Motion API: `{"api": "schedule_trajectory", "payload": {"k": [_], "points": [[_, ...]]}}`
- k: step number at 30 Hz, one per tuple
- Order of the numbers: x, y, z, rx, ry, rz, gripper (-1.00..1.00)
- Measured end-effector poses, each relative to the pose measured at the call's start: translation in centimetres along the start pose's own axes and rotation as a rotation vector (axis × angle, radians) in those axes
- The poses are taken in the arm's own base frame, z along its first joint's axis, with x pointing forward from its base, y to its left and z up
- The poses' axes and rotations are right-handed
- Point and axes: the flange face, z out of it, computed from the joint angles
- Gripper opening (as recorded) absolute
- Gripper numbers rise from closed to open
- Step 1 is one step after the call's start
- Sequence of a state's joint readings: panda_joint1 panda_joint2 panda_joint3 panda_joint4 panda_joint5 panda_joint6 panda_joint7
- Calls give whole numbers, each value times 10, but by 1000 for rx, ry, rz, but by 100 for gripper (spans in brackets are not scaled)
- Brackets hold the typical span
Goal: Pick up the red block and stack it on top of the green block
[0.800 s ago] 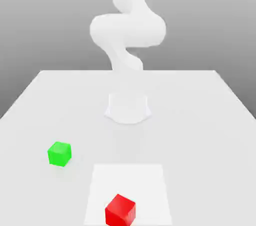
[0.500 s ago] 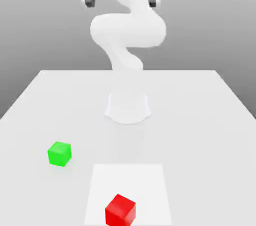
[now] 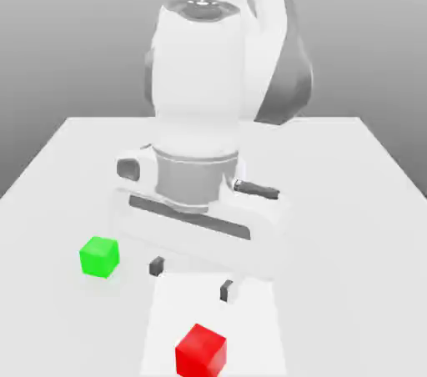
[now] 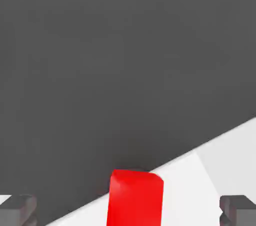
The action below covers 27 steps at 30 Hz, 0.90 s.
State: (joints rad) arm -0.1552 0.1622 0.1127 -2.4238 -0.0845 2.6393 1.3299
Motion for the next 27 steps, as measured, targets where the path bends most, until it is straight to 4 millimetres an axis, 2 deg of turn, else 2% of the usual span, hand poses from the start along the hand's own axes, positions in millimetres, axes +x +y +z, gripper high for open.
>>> {"api": "schedule_trajectory", "payload": {"k": [6, 7, 13, 14, 19, 23, 24, 27], "points": [[-7, 11, 88, -45, -38, 39, 0], [-8, 12, 97, -46, -38, 39, -100], [-8, 12, 102, -45, -37, 39, -100], [-8, 12, 97, -45, -38, 40, -100], [-1, 14, 42, -47, -34, 55, -100], [58, 79, 21, -68, 2, 288, -100], [79, 103, 17, -72, 8, 374, -100], [117, 171, 5, -77, 17, 603, -100]]}}
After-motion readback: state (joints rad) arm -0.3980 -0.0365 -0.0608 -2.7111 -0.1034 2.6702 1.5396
